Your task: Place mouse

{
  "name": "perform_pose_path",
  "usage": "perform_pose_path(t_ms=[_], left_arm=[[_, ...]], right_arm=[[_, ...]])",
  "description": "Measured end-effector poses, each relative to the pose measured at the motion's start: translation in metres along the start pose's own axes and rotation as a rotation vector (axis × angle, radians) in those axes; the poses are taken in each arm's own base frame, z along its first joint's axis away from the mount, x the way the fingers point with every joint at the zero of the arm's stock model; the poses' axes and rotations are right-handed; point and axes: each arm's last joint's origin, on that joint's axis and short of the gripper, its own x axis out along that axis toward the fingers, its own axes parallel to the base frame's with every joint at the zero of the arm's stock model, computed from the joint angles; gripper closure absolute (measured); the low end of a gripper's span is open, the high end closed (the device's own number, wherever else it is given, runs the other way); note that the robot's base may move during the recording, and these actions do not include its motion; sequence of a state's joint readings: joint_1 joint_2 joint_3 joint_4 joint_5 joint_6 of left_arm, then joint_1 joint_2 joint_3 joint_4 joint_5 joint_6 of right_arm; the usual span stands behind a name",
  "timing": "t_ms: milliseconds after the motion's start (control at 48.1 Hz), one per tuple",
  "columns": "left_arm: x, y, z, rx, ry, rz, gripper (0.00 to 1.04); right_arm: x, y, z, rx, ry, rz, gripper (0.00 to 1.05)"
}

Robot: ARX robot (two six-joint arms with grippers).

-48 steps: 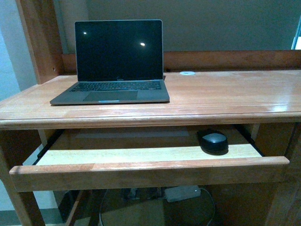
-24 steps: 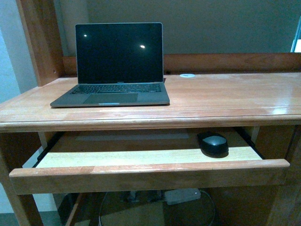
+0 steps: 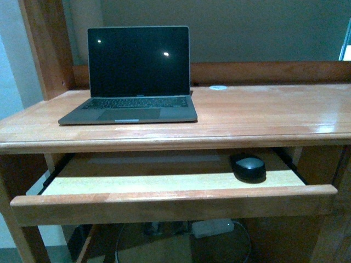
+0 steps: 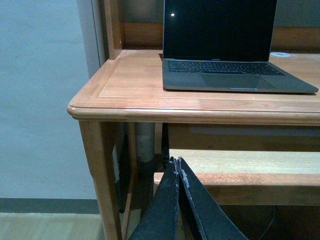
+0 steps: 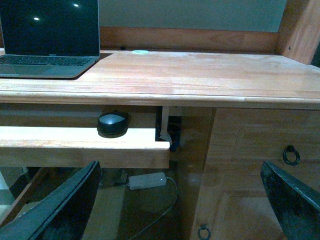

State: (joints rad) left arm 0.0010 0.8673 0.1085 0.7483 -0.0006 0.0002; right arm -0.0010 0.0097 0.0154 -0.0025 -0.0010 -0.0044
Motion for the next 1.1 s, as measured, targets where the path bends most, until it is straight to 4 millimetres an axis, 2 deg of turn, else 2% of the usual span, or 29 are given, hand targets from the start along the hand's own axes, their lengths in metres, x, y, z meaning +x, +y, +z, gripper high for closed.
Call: perform_pose_path(t_ms=[312,437,624,1102], left_arm=[[-0.018,0.0,-0.008,0.0,-0.031,0.0,1.03],[-0.024,0.0,-0.018,-0.001,0.027,0.0,1.03],[-0.032,0.0,-0.011,-0.001,-0.019,0.0,1.03],[-0.047,0.0,-0.009,-0.001,-0.023,0.0,1.03]], right_arm=[[0.0,0.0,0.0,0.0,0.0,0.0,0.07],[0.0,0.0,0.0,0.0,0.0,0.0,0.07],[0.0,0.0,0.0,0.0,0.0,0.0,0.07],[0.0,0.0,0.0,0.0,0.0,0.0,0.07]])
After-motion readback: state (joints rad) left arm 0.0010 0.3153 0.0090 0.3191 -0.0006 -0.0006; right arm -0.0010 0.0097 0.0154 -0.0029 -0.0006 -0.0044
